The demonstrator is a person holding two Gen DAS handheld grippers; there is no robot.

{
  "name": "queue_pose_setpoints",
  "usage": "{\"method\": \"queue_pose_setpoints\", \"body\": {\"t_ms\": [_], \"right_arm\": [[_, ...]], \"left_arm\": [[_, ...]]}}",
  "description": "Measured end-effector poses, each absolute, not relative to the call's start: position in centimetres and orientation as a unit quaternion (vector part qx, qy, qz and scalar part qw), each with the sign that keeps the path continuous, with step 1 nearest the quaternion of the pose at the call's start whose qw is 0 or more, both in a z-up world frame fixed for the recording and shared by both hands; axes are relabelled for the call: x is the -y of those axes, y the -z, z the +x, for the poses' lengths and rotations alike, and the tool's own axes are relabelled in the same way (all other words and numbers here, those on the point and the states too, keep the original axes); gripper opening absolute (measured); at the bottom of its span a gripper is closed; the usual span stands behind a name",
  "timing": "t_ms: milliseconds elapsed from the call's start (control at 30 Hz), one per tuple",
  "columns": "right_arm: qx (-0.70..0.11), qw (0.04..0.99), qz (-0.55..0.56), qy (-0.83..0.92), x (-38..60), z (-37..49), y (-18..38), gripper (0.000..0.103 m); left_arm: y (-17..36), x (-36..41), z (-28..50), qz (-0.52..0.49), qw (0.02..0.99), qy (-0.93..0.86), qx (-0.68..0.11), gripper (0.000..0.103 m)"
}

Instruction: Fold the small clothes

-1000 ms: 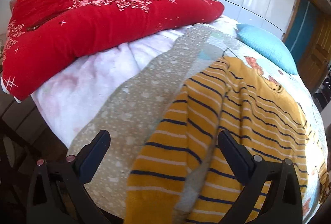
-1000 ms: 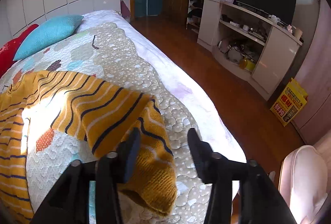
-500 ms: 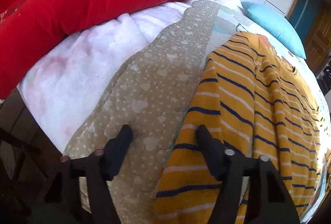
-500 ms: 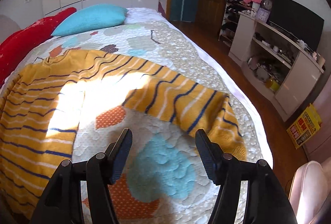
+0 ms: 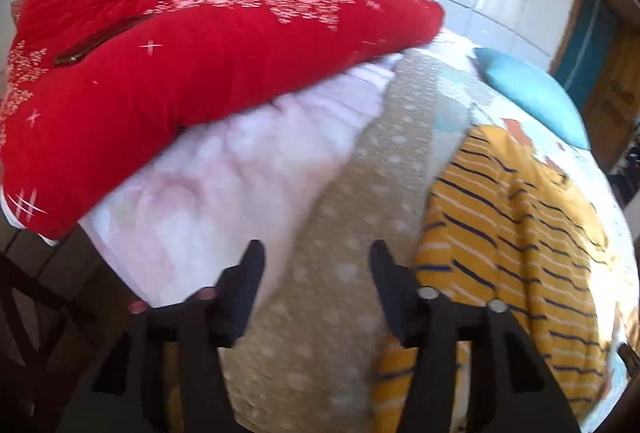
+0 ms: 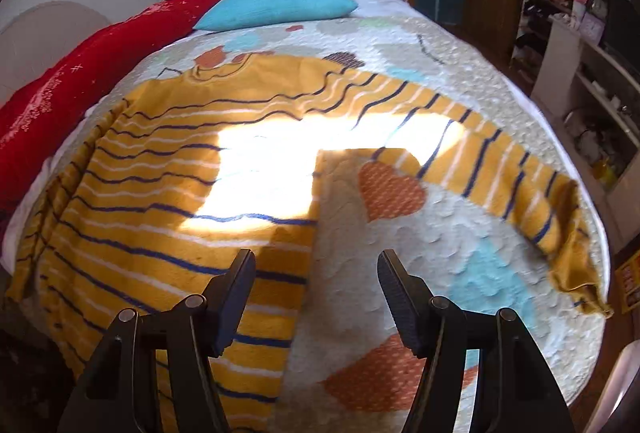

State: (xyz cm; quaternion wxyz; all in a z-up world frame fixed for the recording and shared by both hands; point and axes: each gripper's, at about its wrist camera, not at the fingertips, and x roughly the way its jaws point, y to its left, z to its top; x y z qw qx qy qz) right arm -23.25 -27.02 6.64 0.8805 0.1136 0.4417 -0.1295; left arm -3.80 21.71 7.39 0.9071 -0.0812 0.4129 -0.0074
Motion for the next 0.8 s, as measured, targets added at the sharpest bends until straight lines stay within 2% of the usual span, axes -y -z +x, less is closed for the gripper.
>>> {"method": "queue_pose_setpoints", "body": {"t_ms": [133,200,233,267,300,333,367,400,433,567,633,700,800], "right_arm": [[-0.472,0.866,0.135,0.098,25.2,-22.3,-4.0,0.073],[-0.474,0.866,0.129,0.095,24.6,-22.0,-3.2,0.079],[-0.47,0.869,0.122,0.096,24.3,-22.0,-3.0,0.079],[-0.468,0.871,0.118,0.092,24.1,-21.8,-3.0,0.073],[-0.466,0.872,0.123,0.08,24.0,-21.7,-3.0,0.053],[-0.465,0.873,0.131,0.071,24.1,-21.8,-3.2,0.041],[-0.463,0.872,0.14,0.067,24.4,-21.8,-3.4,0.024],[-0.461,0.872,0.148,0.069,24.9,-22.0,-3.7,0.017],[-0.458,0.872,0.154,0.076,25.5,-22.3,-3.9,0.017],[-0.435,0.872,0.172,0.144,30.1,-25.1,-4.9,0.019],[-0.416,0.865,0.186,0.209,33.5,-27.0,-5.2,0.029],[-0.395,0.849,0.262,0.233,37.8,-29.2,-4.8,0.058],[-0.336,0.826,0.391,0.23,42.9,-32.3,-4.3,0.066]], "left_arm": [[-6.5,-16.3,-7.3,-0.05,0.899,0.099,-0.424,0.068],[-5.9,-14.2,-8.0,-0.038,0.896,0.133,-0.422,0.078],[-5.4,-13.3,-8.0,-0.031,0.892,0.145,-0.427,0.079],[-4.9,-12.6,-7.8,-0.023,0.889,0.147,-0.433,0.079],[-4.1,-12.2,-7.2,-0.011,0.887,0.134,-0.443,0.079],[-3.2,-11.9,-6.3,0.012,0.887,0.098,-0.451,0.078],[-2.6,-12.2,-5.5,0.04,0.891,0.049,-0.449,0.078],[-2.3,-12.6,-5.0,0.066,0.897,0.0,-0.438,0.078],[-2.3,-13.5,-4.4,0.083,0.901,-0.052,-0.423,0.078],[-4.3,-18.3,-3.2,0.019,0.903,-0.119,-0.412,0.078],[-5.3,-19.9,-3.4,0.001,0.904,-0.151,-0.4,0.078],[-6.2,-21.2,-4.1,-0.028,0.903,-0.157,-0.4,0.078],[-7.4,-22.3,-5.7,-0.109,0.903,-0.105,-0.402,0.078]]}}
